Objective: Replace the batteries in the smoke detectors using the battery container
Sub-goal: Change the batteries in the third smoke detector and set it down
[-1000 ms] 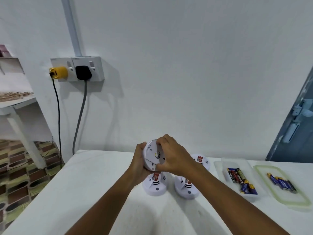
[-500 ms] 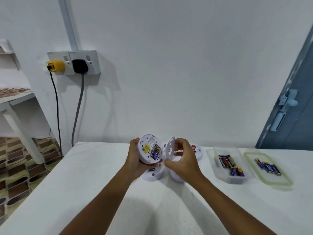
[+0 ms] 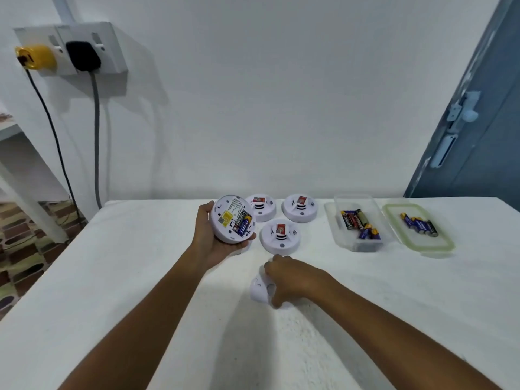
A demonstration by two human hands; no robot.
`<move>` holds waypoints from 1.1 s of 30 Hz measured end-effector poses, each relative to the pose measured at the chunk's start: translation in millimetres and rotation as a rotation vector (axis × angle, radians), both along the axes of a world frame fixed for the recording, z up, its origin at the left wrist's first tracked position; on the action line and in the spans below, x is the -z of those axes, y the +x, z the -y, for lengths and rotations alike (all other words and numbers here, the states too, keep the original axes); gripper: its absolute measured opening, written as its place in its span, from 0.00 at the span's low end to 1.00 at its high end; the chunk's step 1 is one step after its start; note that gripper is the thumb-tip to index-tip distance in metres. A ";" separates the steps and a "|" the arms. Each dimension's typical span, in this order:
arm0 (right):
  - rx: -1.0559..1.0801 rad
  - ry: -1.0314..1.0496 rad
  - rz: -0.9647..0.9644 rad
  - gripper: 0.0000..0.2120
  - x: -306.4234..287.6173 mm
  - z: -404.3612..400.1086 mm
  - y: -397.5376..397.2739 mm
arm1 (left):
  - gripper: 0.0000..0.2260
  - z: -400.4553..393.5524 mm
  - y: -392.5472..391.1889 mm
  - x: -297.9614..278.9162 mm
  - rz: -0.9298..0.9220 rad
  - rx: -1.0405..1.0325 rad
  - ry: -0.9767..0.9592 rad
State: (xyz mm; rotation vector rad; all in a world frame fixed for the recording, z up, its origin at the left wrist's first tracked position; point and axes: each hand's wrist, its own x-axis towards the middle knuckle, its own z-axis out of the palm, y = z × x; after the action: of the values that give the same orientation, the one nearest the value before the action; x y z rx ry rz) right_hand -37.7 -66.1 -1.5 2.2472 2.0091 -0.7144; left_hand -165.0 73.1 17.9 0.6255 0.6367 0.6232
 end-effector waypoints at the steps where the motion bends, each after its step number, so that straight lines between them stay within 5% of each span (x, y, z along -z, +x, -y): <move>1: -0.004 0.009 -0.013 0.23 0.3 1.1 3.5 | 0.22 1.5 5.0 0.6 -0.007 0.005 0.005; 6: 0.112 0.162 -0.314 0.31 -13.1 11.9 42.7 | 0.24 11.1 38.9 -3.3 -0.019 0.061 0.020; 14: 0.455 0.610 -0.793 0.08 -41.5 52.8 174.9 | 0.26 47.2 153.1 -14.3 -0.019 0.156 0.047; 24: 0.589 0.791 -0.872 0.11 -30.8 98.3 302.9 | 0.27 123.3 310.5 -20.7 0.017 0.165 -0.047; 33: 0.558 0.748 -0.805 0.14 -20.3 109.1 354.6 | 0.23 150.0 363.8 -10.3 0.023 0.139 -0.096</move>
State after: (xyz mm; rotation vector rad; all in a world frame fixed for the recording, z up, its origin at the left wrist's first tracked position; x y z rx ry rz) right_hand 316.9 -175.2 18.9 3.4789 2.1851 -1.2247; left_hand 198.8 -76.9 28.2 0.5671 0.5926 0.4665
